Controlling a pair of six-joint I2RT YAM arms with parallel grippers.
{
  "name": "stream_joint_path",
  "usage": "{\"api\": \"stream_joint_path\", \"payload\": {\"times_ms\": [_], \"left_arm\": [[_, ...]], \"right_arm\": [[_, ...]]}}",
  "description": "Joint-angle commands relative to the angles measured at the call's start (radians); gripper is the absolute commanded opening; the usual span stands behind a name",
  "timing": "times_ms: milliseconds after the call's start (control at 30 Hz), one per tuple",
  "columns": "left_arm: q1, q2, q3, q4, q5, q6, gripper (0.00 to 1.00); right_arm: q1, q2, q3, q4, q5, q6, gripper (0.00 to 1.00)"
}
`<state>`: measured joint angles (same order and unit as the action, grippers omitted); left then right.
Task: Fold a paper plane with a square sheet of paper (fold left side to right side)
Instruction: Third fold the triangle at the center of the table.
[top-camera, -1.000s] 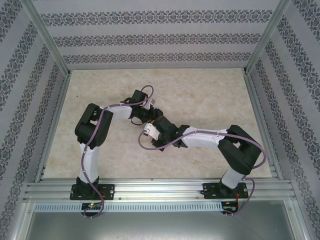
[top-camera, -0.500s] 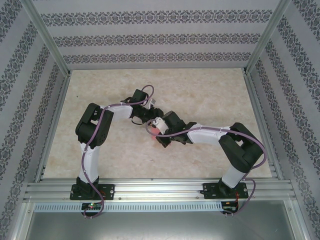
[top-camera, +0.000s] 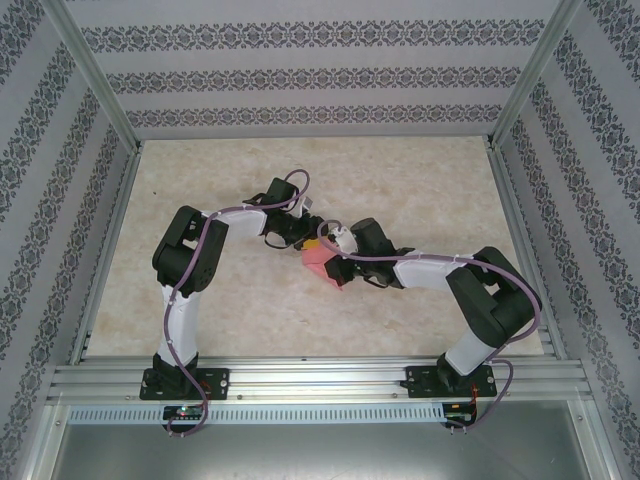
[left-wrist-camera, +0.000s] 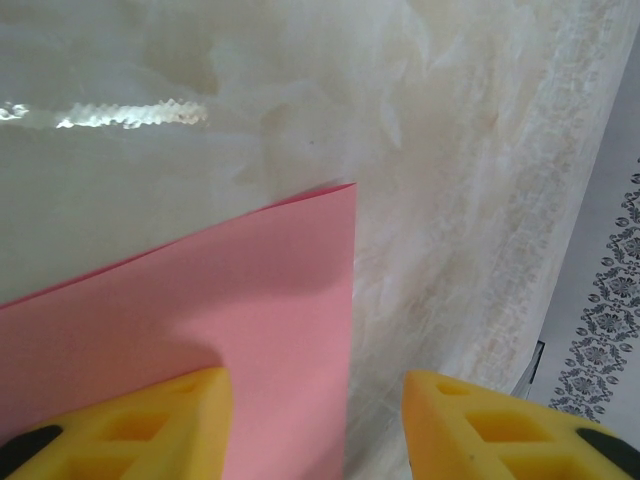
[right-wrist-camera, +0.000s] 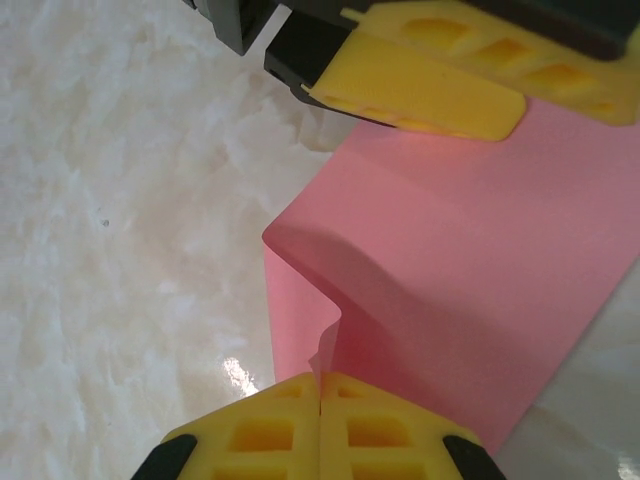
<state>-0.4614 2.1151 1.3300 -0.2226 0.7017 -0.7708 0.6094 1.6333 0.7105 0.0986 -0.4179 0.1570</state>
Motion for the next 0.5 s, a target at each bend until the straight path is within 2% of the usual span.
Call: {"api": "stream_joint_path", "payload": {"times_ms": [0, 467], "left_arm": [[-0.022, 0.091, -0.027, -0.074, -0.105, 0.028, 0.5], [-0.025, 0.097, -0.023, -0.078, -0.111, 0.025, 0.5]], "right_arm": [[-0.012, -0.001, -0.009, 0.059, -0.062, 0.032, 0.0], [-0.086, 0.041, -0.043, 0.112, -0.097, 0.129, 0.0]]}}
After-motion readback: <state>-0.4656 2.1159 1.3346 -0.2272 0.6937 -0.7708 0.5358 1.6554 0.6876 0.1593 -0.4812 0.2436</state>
